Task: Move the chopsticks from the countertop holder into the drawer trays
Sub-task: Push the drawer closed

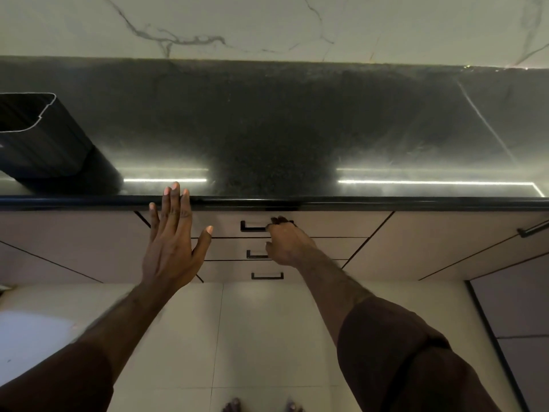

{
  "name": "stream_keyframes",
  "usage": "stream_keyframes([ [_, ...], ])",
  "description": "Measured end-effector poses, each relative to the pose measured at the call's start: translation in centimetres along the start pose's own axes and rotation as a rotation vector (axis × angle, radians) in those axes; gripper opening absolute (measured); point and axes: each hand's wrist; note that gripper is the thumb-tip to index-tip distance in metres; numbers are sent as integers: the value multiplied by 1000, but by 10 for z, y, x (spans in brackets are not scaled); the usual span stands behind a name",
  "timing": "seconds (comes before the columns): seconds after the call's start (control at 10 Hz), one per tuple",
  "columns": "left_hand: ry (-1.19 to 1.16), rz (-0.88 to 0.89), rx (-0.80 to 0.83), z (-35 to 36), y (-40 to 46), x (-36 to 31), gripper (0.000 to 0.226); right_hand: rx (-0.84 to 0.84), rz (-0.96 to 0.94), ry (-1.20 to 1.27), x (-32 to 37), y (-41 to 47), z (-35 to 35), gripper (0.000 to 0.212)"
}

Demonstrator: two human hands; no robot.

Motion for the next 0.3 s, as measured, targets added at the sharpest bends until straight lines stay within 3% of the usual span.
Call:
stream_keyframes([
  [0.3,-27,44,-6,-32,13,-26,77,-154,-52,-2,-4,-28,-72,35],
])
Point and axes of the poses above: each hand's wrist, its own y-axis towards the middle knuckle, its own z-axis out of the palm, x = y × z, and after that the axes turned 14 degrees about -y, right-handed
